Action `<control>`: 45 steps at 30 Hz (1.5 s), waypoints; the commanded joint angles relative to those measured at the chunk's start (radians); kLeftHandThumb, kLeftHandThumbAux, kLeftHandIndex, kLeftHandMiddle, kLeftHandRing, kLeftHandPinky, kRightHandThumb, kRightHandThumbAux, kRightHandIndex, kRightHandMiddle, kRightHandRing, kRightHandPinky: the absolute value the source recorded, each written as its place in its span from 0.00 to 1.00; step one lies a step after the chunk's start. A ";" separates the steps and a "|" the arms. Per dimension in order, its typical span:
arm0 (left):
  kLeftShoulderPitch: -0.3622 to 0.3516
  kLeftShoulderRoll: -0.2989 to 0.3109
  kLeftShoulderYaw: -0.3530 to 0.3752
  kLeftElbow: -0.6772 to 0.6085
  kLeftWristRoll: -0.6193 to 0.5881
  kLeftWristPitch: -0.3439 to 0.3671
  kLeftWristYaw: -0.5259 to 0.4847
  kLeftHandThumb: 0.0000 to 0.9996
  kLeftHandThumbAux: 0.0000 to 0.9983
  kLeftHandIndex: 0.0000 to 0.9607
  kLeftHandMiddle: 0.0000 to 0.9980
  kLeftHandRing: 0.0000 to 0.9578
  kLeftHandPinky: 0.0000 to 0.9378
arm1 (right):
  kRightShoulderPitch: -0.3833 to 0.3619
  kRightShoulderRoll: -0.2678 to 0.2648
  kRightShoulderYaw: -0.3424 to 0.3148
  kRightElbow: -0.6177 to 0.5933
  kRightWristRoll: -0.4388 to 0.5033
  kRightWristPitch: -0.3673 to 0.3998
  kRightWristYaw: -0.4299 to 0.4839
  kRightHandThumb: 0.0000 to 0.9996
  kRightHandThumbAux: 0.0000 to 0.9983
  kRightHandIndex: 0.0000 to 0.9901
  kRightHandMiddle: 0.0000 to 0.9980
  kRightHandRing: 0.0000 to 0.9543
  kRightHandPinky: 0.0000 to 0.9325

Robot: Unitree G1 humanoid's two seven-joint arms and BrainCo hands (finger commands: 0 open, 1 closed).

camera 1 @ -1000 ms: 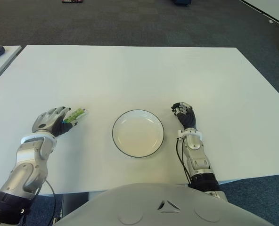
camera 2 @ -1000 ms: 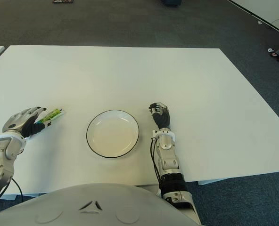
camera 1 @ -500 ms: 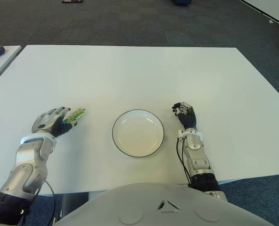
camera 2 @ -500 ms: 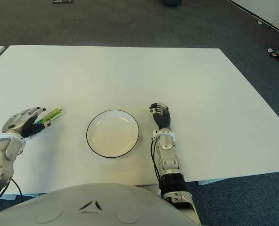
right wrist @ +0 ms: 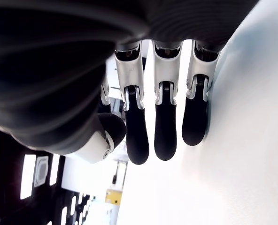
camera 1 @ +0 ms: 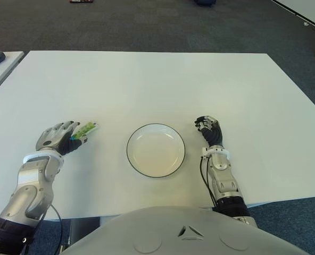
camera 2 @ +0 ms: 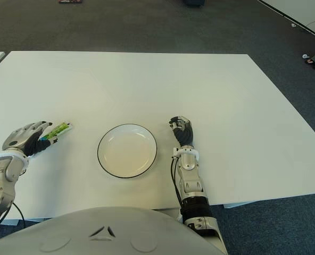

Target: Put the toothpaste on the table into the plate.

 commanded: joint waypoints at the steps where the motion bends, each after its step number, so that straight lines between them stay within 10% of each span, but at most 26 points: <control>1: 0.006 0.003 -0.001 -0.006 0.019 0.000 -0.024 0.49 0.19 0.00 0.00 0.00 0.01 | 0.008 -0.001 0.001 0.006 -0.004 -0.002 0.003 0.71 0.73 0.43 0.48 0.48 0.48; 5: 0.006 0.003 -0.001 -0.007 0.019 0.000 -0.024 0.49 0.19 0.00 0.00 0.00 0.01 | 0.008 0.000 -0.001 0.004 -0.004 0.003 0.001 0.71 0.73 0.43 0.48 0.47 0.47; 9: -0.039 0.070 -0.068 0.310 0.027 -0.142 0.082 0.48 0.21 0.00 0.00 0.00 0.02 | 0.014 -0.001 -0.003 -0.003 -0.004 0.006 0.000 0.71 0.73 0.43 0.47 0.47 0.47; 45: -0.265 0.065 -0.235 0.577 0.037 -0.198 0.005 0.42 0.21 0.00 0.01 0.00 0.04 | 0.038 -0.003 -0.024 -0.014 0.015 -0.049 0.004 0.71 0.73 0.43 0.46 0.46 0.46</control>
